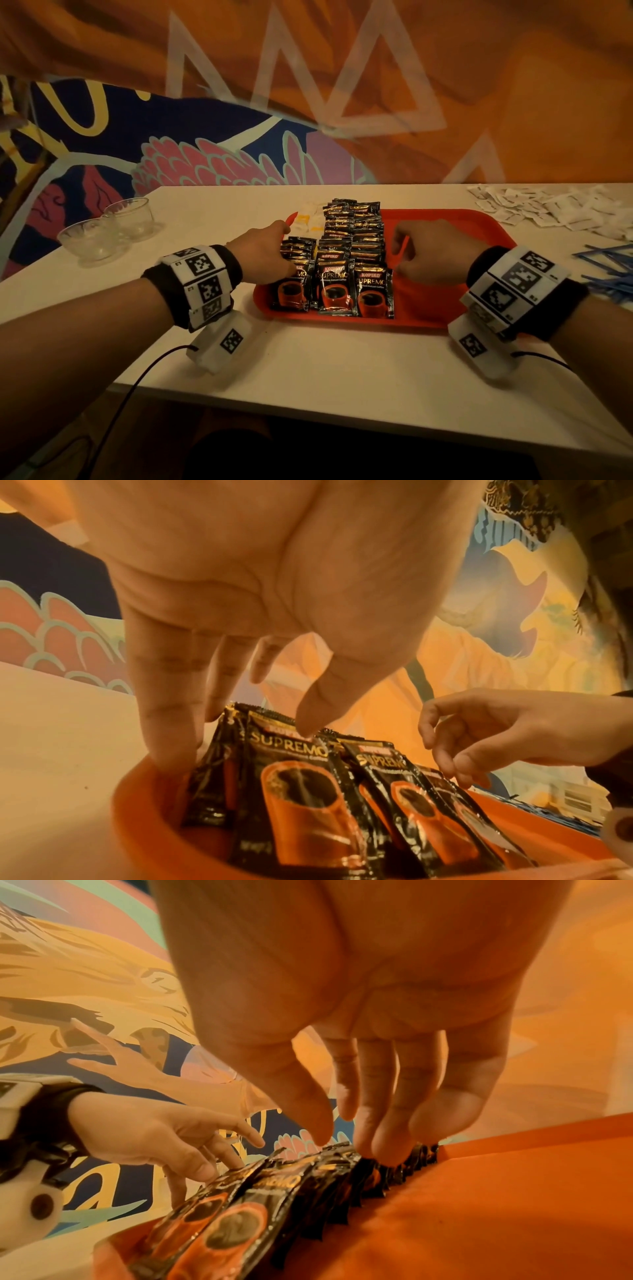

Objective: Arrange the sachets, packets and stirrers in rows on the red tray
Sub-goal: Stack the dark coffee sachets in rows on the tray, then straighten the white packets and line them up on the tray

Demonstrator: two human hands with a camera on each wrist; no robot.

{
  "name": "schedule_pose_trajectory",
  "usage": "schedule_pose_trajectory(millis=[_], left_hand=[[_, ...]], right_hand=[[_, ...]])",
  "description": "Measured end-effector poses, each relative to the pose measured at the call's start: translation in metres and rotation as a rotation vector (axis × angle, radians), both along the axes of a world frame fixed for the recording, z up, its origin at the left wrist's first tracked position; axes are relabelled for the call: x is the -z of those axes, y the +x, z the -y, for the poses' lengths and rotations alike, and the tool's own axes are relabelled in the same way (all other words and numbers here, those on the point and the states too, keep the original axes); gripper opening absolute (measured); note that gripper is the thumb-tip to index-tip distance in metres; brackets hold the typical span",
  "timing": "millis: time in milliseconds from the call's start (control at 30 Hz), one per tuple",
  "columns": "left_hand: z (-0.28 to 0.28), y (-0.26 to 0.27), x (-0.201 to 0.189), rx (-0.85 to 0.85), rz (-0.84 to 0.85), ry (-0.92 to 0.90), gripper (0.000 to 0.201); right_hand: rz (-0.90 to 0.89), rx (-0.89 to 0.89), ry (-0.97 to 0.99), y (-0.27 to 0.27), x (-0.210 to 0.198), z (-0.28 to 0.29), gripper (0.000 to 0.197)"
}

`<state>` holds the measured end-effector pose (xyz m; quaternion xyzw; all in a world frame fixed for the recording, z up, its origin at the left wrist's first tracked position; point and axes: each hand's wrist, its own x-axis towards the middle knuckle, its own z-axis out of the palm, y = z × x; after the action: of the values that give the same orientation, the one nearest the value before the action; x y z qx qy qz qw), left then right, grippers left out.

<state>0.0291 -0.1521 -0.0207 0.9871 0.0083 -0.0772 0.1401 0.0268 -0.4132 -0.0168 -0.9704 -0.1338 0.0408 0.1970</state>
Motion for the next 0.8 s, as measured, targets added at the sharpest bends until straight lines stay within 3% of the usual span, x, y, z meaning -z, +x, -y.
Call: schedule_pose_trajectory(millis=[233,400,567,800], left_hand=[[0.0,-0.003,-0.024,0.001,0.065,0.062,0.063],[0.023,-0.003,-0.048,0.099,0.144,0.08,0.038],[0.089,0.01,-0.068,0.251,0.181,0.062,0.027],[0.226,0.06,-0.086,0.406,0.118,0.106,0.037]], right_hand=[[0.008,0.019,0.022,0.002,-0.005,0.005,0.014],[0.056,0.079,0.006,0.001,-0.015,0.021,0.011],[0.047,0.151,0.012,-0.003,-0.019,0.052,0.012],[-0.023,0.252,-0.001,-0.008,-0.019,0.119,0.019]])
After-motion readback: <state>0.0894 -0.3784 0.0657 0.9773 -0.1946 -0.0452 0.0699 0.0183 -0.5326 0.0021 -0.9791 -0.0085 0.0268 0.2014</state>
